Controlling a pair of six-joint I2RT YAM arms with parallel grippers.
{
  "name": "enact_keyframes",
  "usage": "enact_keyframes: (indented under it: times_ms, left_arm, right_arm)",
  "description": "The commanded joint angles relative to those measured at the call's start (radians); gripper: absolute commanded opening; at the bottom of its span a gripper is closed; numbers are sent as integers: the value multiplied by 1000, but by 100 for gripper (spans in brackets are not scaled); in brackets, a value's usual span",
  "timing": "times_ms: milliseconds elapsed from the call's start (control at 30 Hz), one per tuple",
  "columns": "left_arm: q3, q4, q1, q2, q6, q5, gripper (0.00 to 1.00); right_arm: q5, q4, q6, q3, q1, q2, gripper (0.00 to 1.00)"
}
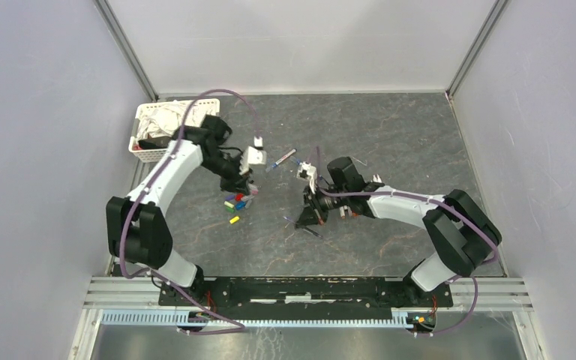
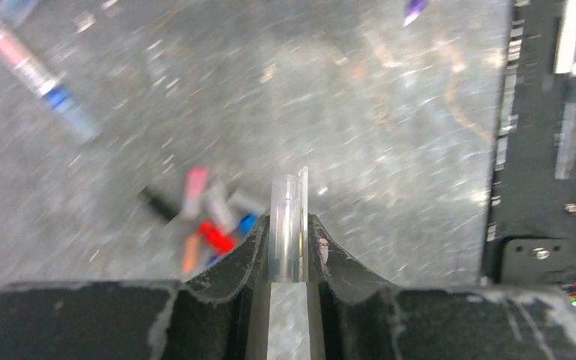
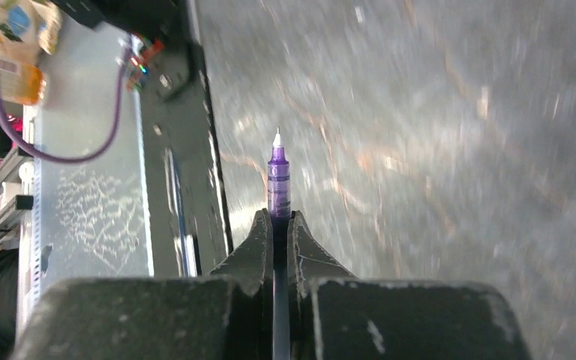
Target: Open the pen caps
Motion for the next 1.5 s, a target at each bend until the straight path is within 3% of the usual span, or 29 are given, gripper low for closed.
enact_keyframes:
  times_ms: [0, 167, 333, 533, 633, 800, 1000, 1167, 1333, 1400, 1433, 1467]
  left_arm:
    - [106, -95, 115, 48, 125, -79, 2]
    - [54, 13, 131, 64, 79, -77, 2]
    - [-43, 316, 131, 102, -138, -70, 6]
    - [-99, 642, 129, 192, -353, -219, 21]
    - [-102, 741, 129, 242, -415, -304, 23]
    - [-94, 748, 129, 304, -405, -323, 29]
    - [-95, 693, 129, 334, -357, -308, 49]
    - [-81, 639, 129, 317, -330, -281, 54]
    - [-33, 540, 129, 251, -324, -223, 59]
    - [0, 484, 129, 207, -327, -190, 67]
    - [18, 459, 129, 181, -331, -169, 80]
    - [35, 429, 129, 158, -331, -157, 86]
  right_arm:
    - [59, -176, -74, -56, -25, -41, 0]
    - [158, -196, -60, -39, -77, -95, 0]
    - [534, -243, 8, -2, -160, -137, 0]
    - [820, -239, 68, -9, -209, -154, 0]
    - [915, -222, 87, -20, -217, -151, 0]
    - [946, -206, 99, -20, -220, -125, 0]
    - [974, -194, 98, -26, -222, -98, 7]
    - [993, -180, 100, -46, -222, -80, 9]
    - [1008, -173, 96, -68, -222, -80, 23]
    - [1009, -171, 96, -75, -222, -88, 29]
    - [1009, -173, 97, -76, -223, -94, 31]
    - [1006, -174, 95, -77, -223, -99, 32]
